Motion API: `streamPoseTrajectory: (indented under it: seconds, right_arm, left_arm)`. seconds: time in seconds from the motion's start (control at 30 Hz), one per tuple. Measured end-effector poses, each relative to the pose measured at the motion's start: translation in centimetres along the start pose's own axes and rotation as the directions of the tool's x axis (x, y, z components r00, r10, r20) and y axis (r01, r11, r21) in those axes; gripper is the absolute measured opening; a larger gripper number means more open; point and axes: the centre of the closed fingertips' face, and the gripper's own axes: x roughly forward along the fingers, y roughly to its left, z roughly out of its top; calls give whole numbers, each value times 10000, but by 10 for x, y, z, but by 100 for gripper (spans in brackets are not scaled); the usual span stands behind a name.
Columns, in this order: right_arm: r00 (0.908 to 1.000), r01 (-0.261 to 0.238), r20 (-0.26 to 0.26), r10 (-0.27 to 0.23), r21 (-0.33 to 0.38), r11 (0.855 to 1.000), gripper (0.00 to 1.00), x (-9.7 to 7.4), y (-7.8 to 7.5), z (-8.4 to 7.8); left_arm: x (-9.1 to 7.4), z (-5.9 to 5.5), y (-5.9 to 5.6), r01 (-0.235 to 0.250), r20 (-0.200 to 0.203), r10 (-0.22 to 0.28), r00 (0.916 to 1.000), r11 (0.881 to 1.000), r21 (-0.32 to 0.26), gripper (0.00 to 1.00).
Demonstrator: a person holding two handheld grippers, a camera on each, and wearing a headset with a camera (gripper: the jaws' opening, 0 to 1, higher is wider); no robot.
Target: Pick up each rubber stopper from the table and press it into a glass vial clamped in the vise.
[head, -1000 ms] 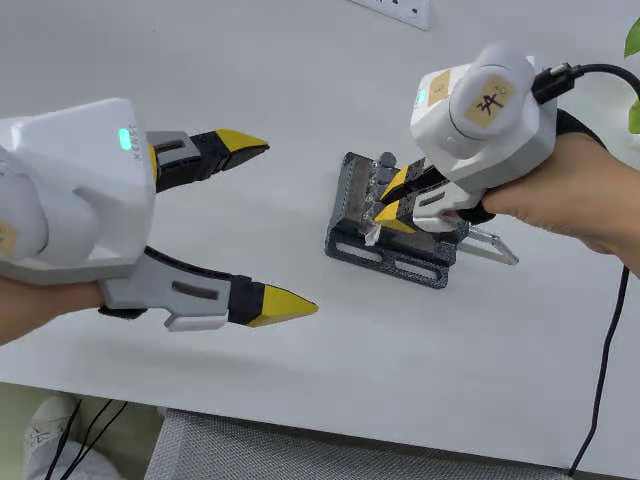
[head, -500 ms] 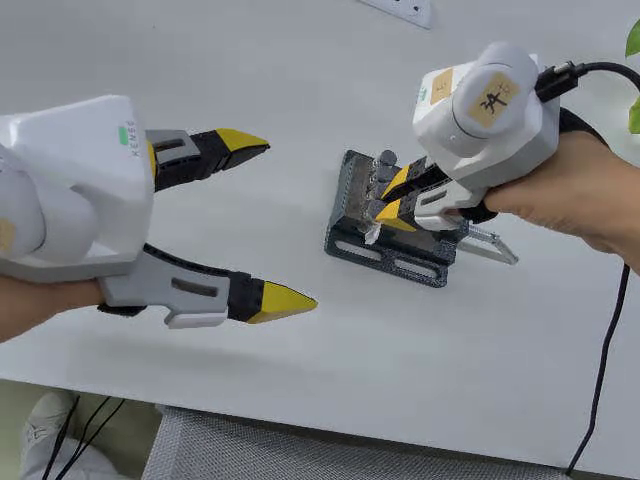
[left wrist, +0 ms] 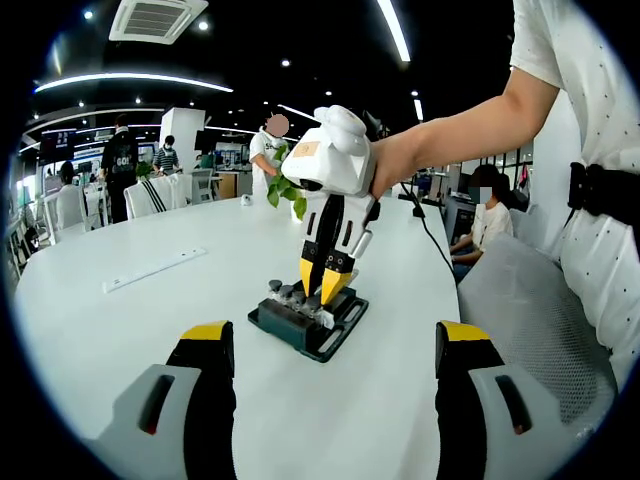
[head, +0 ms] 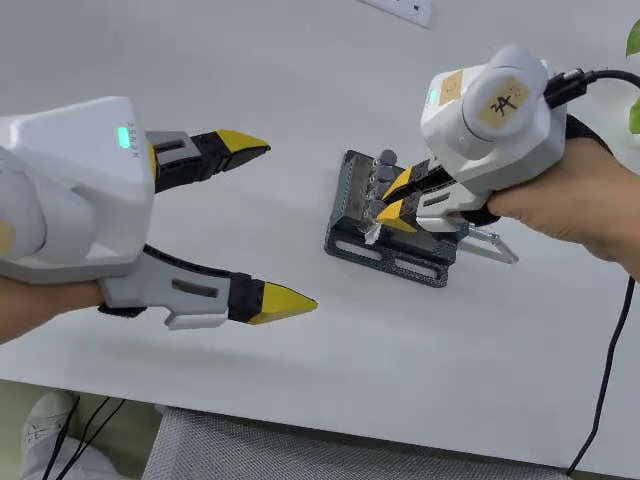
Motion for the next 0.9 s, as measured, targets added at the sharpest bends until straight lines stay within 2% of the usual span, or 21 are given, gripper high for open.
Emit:
streamPoseTrajectory:
  seconds: [0.1,0.33,0.6,0.63,0.9]
  right_arm:
    - [9994,70,339,-78,243,9997,5,0,0,0]
    - [9918,-15,1268,-139,1206,9927,5,0,0,-2]
    - [9766,-266,2139,-233,2274,9734,4,-1,-2,-3]
    - [9735,-329,2272,-257,2505,9676,4,-1,-3,-3]
    - [9604,-534,2764,-365,3109,9489,4,-2,-3,-4]
  left_arm:
    - [1,1,-1,32,-6,-32,10000,10000,7,82]
    - [2,1,-1,94,-53,-94,9999,9999,49,82]
    - [4,2,-2,184,-58,-183,9998,9998,77,82]
    - [4,2,-2,198,-61,-197,9998,9998,83,82]
    - [4,2,-4,237,-61,-237,9997,9997,102,81]
